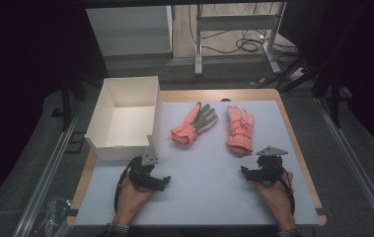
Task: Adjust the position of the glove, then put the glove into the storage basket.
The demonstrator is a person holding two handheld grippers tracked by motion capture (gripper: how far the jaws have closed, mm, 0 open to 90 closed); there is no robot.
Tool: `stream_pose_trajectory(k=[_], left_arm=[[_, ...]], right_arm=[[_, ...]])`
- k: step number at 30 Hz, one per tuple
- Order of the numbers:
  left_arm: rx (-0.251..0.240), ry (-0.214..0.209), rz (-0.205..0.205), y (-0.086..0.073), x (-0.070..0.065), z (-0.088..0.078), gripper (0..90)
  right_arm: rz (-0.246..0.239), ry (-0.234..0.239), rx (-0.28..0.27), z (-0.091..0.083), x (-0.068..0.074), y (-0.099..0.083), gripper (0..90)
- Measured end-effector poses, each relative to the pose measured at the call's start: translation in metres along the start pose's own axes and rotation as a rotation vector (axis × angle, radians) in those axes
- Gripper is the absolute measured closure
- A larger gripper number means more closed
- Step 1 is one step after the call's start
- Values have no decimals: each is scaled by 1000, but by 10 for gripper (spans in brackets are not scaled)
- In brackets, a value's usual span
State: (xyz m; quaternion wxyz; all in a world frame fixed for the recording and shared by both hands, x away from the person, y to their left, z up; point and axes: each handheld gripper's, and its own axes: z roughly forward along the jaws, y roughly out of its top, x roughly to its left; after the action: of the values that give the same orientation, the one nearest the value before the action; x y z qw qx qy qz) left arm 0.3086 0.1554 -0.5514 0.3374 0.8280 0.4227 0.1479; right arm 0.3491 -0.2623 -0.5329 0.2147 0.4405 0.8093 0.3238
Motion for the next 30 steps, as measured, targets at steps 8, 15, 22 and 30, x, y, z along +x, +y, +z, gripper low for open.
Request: stream_pose_trajectory(k=[8, 15, 22, 30], left_arm=[[-1, -1, 0, 0, 0, 0, 0], [-2, -1, -2, 0, 0, 0, 0], [-2, -2, -3, 0, 0, 0, 0], [-5, -2, -5, 0, 0, 0, 0]], right_arm=[[1, 2, 1, 0, 0, 0, 58], [8, 10, 6, 0, -1, 1, 56], [9, 11, 7, 0, -1, 1, 59], [-4, 17, 7, -2, -1, 1, 90]])
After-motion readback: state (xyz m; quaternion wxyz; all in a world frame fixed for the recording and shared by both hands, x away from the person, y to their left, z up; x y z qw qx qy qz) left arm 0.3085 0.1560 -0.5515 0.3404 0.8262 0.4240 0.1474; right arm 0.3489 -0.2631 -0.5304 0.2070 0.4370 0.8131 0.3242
